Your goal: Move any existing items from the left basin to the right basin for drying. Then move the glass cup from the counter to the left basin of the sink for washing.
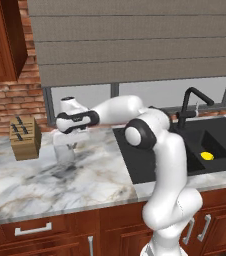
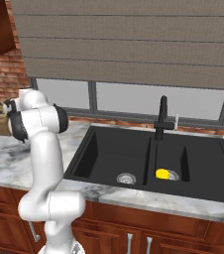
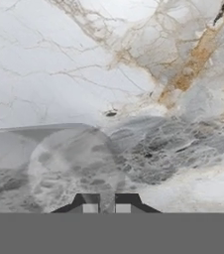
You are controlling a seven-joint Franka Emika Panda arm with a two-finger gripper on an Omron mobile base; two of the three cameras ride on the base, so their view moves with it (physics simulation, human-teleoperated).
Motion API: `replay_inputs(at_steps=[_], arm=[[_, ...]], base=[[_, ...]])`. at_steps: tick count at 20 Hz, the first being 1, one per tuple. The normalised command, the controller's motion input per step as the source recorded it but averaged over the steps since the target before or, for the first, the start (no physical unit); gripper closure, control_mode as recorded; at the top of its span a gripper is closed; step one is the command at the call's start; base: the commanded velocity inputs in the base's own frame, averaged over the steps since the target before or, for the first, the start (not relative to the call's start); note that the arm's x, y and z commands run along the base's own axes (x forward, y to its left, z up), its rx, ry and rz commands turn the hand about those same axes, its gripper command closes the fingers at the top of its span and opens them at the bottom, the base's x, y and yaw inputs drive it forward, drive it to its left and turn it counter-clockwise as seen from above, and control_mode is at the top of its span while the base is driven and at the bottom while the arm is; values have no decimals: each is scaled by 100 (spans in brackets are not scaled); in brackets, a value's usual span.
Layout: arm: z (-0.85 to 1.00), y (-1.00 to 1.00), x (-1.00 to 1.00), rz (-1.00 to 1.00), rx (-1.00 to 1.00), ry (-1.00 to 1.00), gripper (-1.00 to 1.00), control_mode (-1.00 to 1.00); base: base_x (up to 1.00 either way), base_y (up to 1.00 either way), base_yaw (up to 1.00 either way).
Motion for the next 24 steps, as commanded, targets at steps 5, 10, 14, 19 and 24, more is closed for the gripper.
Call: replay_inputs(at_steps=[5, 10, 14, 19, 24], arm=[[15, -23, -52, -2, 0, -21, 100, -100], [29, -43, -34, -4, 0, -19, 100, -100], [43, -51, -16, -4, 0, -15, 100, -100], [36, -56, -2, -5, 0, -6, 100, -100], [19, -67, 0, -8, 1, 0, 100, -100]], base=[[0, 0, 0], [0, 0, 0], [0, 0, 0], [0, 0, 0], [0, 0, 0]])
